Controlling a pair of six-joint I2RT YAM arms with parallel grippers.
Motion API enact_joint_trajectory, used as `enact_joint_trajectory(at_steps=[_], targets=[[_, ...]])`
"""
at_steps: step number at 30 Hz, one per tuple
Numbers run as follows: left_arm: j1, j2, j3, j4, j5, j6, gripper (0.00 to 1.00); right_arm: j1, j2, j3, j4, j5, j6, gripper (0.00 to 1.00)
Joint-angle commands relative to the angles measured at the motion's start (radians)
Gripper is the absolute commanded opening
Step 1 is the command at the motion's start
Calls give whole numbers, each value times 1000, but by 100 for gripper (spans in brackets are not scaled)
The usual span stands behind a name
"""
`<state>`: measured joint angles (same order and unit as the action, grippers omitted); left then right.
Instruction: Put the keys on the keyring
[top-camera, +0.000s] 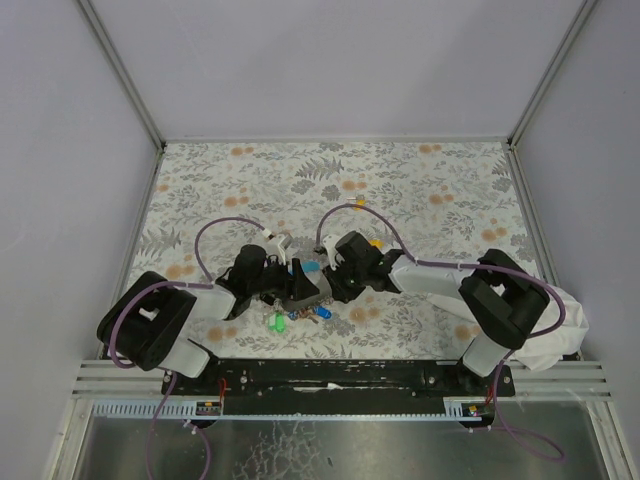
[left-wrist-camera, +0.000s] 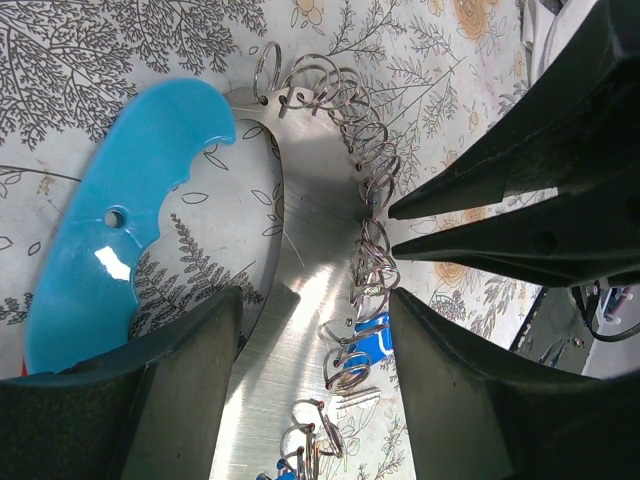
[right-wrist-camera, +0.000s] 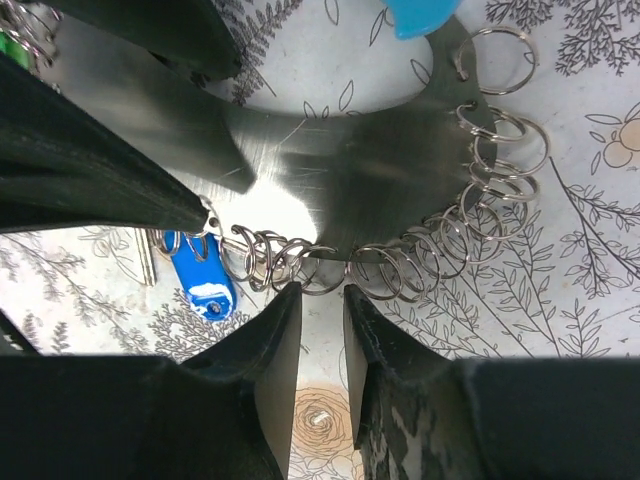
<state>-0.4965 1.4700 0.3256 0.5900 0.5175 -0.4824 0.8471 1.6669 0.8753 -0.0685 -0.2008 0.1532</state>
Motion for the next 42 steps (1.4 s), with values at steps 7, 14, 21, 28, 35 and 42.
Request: enact_joint_trajectory(at_steps=[7, 14, 21, 28, 35, 42], targets=[[4, 27, 10, -7, 0, 1, 60, 93, -59, -55, 64, 153, -214, 38], [3, 37, 11, -3, 4, -5, 60, 118, -66, -85, 119, 154, -242, 44], [4, 44, 10, 8, 13, -10, 60, 118, -74, -117, 208, 219, -230, 41], [4, 44, 10, 7, 12, -9, 60, 118, -131, -156, 265, 274, -202, 28], [4, 44, 10, 8, 14, -9, 60, 118, -156, -176, 302, 284, -179, 26], [4, 39, 9, 5, 11, -8, 60, 119, -165, -148, 255, 190, -186, 31]])
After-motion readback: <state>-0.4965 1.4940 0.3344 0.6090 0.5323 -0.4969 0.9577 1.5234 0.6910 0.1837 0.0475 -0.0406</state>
